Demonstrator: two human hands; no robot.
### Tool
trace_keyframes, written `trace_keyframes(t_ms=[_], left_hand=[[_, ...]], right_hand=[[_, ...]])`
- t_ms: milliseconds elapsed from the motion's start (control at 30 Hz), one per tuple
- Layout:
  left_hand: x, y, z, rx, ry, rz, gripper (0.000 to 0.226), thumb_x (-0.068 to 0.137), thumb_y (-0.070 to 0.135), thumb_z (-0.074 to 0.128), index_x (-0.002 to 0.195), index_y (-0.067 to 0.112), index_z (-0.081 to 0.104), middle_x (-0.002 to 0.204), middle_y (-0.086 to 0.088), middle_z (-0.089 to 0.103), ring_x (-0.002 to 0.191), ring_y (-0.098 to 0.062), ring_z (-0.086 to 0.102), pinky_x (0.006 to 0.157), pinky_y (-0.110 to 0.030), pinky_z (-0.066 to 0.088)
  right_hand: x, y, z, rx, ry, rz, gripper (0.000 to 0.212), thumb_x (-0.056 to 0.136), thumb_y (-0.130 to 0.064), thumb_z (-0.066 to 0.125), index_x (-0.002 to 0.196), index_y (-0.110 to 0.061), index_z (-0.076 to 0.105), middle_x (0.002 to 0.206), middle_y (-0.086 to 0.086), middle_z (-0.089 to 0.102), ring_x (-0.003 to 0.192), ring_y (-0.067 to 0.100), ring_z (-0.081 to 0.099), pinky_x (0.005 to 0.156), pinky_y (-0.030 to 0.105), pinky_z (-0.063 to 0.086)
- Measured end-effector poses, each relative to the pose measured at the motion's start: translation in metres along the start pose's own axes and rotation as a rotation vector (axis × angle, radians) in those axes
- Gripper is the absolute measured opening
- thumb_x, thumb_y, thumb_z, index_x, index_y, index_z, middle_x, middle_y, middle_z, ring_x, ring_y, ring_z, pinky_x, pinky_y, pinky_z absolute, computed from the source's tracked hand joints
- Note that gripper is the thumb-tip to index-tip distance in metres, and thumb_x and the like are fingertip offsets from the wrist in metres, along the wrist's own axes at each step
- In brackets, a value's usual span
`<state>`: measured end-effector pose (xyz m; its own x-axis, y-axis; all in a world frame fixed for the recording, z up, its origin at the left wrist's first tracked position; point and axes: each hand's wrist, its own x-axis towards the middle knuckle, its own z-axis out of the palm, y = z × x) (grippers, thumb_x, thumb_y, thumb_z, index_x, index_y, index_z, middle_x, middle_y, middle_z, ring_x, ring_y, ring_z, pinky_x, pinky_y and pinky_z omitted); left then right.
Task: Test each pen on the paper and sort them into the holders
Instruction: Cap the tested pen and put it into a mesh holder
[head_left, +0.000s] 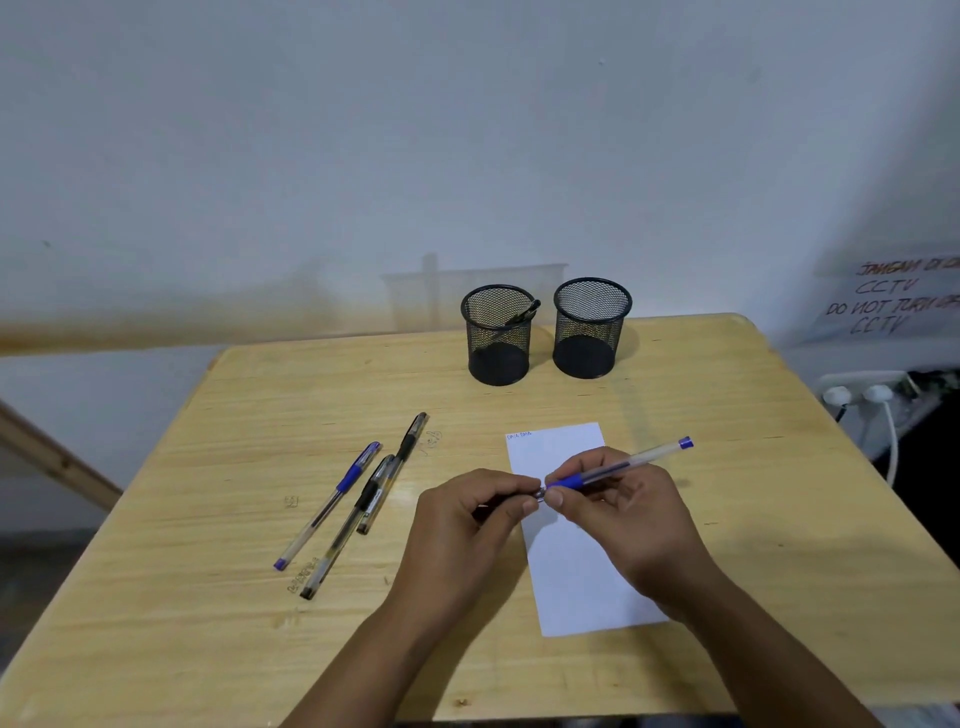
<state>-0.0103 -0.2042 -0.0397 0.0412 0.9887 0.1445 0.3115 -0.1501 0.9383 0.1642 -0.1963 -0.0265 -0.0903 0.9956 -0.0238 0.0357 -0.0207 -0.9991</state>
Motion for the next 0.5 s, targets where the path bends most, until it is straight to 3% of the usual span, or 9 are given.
trace_keyframes(t_ms=[233,333,500], left_hand=[[0.001,-0.001,0.000,0.008,0.059,-0.049,0.020,0.081,0.022,0.079,0.101,0.026,0.076,0.087,0.017,0.073,0.084,-0.003,0.068,0.073,-0.018,0.052],[0.001,-0.001,-0.001,0.063,0.036,0.004,0.011,0.083,0.020,0.076,0.091,0.027,0.078,0.085,0.018,0.074,0.084,-0.002,0.068,0.074,-0.019,0.051],[0.003,-0.005,-0.004,0.128,0.026,0.094,0.014,0.086,0.014,0.074,0.091,0.026,0.078,0.086,0.016,0.072,0.088,-0.006,0.067,0.076,-0.019,0.050]], right_hand=[[-0.004,0.009,0.003,0.121,0.064,-0.026,0.013,0.078,0.004,0.074,0.088,-0.005,0.074,0.086,0.010,0.077,0.084,0.019,0.074,0.075,0.023,0.055],[-0.005,0.011,0.003,0.126,0.055,-0.006,0.014,0.080,0.003,0.073,0.090,-0.007,0.075,0.089,0.009,0.077,0.088,0.020,0.073,0.079,0.028,0.056],[-0.005,0.012,0.001,0.042,0.037,-0.034,0.015,0.084,-0.002,0.072,0.090,-0.014,0.077,0.092,0.005,0.077,0.091,0.021,0.072,0.082,0.036,0.057]])
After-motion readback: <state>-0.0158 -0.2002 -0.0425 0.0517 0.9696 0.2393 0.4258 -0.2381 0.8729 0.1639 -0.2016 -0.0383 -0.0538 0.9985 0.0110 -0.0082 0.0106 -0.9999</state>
